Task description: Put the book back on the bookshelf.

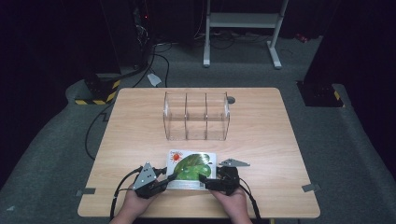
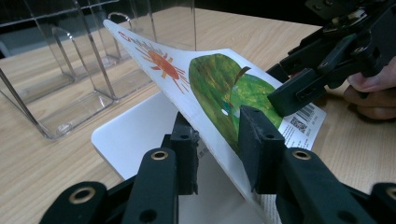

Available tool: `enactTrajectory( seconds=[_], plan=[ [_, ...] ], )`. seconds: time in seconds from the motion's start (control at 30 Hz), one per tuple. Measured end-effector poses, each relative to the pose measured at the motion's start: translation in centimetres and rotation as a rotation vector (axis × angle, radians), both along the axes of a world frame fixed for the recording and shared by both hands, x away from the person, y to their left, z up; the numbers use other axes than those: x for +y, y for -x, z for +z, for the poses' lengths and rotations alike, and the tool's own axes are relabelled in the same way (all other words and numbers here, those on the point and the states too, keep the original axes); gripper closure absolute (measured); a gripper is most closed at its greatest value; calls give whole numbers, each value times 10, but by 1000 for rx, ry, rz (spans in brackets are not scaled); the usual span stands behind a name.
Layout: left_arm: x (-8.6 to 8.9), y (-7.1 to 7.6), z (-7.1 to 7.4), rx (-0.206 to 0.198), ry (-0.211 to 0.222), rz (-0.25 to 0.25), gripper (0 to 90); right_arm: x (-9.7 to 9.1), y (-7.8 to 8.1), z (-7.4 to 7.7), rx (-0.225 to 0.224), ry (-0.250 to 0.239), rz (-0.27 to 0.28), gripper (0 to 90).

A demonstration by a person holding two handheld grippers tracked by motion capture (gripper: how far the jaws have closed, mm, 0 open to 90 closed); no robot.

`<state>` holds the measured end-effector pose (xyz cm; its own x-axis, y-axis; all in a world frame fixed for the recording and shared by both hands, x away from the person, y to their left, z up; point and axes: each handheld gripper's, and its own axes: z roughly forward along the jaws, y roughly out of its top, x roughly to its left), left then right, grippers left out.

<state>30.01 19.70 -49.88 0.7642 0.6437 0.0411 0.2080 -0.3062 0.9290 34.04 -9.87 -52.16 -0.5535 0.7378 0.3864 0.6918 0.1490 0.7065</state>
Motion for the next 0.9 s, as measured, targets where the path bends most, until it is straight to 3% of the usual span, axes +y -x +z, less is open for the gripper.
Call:
enactTrajectory(
  seconds=[0.33,0.63,0.9],
  plan=[
    [0,-2,-1,49,30,26,704,-6,6,6,-68,5,-39,311],
    [2,-2,0,41,33,45,713,-9,12,14,-149,9,-58,383],
    [0,-5,-5,64,23,64,724,-13,17,23,-238,16,-88,430]
  ],
)
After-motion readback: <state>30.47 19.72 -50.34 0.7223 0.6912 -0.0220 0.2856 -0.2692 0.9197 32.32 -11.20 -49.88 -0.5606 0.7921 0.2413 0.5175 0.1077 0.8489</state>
